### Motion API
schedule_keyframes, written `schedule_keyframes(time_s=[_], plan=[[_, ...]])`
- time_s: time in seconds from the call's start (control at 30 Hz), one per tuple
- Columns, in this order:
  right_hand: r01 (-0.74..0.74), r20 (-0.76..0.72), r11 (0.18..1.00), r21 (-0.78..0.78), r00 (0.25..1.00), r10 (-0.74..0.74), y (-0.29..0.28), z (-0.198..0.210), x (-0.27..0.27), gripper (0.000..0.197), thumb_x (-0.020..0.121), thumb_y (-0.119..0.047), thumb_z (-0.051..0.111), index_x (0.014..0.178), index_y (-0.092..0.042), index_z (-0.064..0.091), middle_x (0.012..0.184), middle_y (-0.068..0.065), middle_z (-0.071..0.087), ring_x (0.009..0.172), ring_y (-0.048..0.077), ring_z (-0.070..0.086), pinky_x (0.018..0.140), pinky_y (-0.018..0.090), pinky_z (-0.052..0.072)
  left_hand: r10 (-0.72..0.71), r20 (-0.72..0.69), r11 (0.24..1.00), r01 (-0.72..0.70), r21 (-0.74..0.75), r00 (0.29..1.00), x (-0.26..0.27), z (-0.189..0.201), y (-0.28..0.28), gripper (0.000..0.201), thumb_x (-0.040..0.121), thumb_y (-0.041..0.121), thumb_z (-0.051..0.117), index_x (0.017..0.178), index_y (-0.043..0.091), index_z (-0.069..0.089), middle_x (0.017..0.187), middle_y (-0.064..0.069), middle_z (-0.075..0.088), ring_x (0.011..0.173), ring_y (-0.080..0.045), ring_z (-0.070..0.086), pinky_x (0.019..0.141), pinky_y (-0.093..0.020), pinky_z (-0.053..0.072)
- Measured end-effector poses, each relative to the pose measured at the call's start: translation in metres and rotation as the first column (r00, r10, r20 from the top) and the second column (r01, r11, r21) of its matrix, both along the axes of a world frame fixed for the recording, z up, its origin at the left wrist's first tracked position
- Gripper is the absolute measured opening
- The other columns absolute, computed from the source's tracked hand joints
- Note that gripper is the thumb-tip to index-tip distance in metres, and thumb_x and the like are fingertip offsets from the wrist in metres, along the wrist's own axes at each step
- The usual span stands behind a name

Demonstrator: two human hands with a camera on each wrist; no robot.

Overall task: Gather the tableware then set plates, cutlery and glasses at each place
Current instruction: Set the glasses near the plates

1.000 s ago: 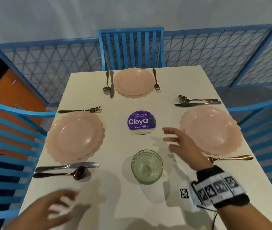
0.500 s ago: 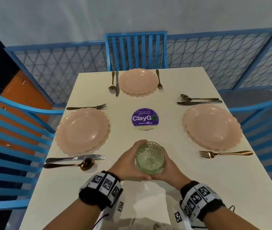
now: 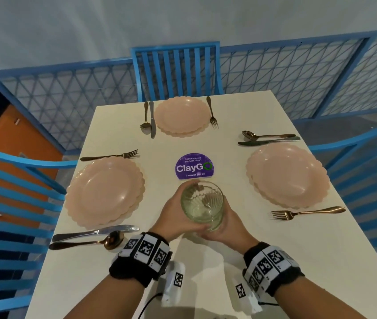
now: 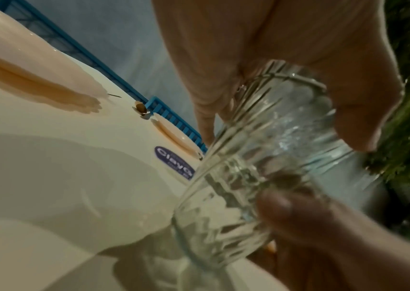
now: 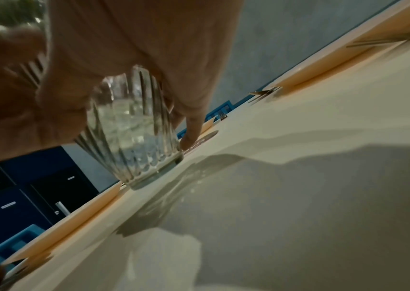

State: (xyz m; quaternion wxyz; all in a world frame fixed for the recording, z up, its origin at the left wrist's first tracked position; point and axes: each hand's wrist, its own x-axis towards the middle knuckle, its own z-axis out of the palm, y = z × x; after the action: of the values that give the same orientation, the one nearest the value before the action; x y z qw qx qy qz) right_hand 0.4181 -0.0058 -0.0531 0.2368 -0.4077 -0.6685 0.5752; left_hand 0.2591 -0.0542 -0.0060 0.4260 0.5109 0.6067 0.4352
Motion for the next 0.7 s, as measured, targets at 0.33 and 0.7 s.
schedule_keyframes(time_s=[0.33, 0.7], plan=[[0.241, 0.032, 0.966, 0.096, 0.969, -0.245, 0.081, 0.008, 0.002, 0.091, 0.057, -0.011, 0.088, 0.130, -0.022, 0.035, 0.115, -0.013, 0.053, 0.114, 0.008, 0.050, 0.099, 0.024, 0.038, 0.190, 0.165, 0.963, -0.217, 0.162, 0.968, -0.028, 0.049, 0.051, 0.096, 0.040, 0.028, 0.086, 0.127, 0.027, 0.047, 0.113, 0.023, 0.061, 0.112, 0.001, 0.057, 0.097, -0.026, 0.048], [0.590, 0.026, 0.792, 0.157, 0.799, -0.601, 0.180, 0.007, -0.005, 0.087, 0.063, -0.012, 0.085, 0.133, -0.014, 0.034, 0.133, 0.005, 0.052, 0.121, 0.018, 0.050, 0.090, 0.010, 0.032, 0.228, 0.157, 0.965, -0.244, 0.095, 0.961, -0.047, 0.028, 0.070, 0.098, 0.037, 0.027, 0.086, 0.127, 0.028, 0.047, 0.107, 0.027, 0.063, 0.107, 0.005, 0.058, 0.094, -0.025, 0.048]])
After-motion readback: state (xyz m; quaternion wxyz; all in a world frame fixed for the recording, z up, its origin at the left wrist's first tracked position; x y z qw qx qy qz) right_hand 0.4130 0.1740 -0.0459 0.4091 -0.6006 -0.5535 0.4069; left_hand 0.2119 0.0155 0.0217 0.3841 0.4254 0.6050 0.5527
